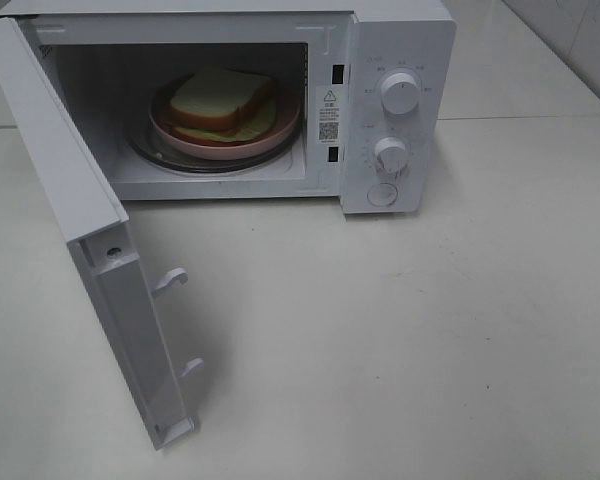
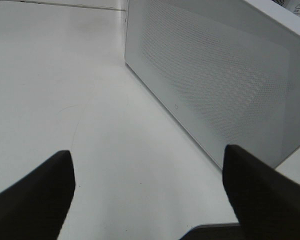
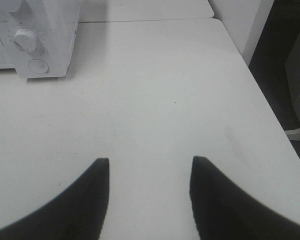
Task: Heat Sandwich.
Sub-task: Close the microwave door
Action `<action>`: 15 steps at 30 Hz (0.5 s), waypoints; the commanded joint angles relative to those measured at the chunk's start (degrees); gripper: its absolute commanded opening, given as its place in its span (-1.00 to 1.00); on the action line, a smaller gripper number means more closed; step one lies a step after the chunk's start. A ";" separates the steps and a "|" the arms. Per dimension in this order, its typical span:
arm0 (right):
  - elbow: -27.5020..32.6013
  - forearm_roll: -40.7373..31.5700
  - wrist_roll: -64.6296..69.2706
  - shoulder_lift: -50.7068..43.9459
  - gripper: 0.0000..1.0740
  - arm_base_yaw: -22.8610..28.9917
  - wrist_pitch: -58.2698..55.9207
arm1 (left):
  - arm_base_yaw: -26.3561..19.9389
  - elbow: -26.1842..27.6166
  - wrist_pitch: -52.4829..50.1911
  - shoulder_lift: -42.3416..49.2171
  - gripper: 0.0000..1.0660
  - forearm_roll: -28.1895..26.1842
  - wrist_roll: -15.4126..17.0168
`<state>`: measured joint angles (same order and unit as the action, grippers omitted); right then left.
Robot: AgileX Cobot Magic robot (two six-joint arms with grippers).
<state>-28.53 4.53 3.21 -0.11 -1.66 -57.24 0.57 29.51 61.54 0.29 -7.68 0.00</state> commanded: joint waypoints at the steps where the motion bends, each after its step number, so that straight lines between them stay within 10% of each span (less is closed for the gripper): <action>1: 0.11 0.40 0.34 -1.72 -0.06 -0.17 0.17 | 0.11 -0.11 -0.57 0.34 0.44 0.00 0.00; 15: 0.11 0.40 0.34 -1.72 -0.06 -0.17 0.17 | 0.11 2.52 -9.45 -0.29 0.44 1.55 0.00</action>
<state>-28.53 4.53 3.21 -0.11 -1.66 -57.24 0.57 31.34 56.21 0.29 -7.05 0.00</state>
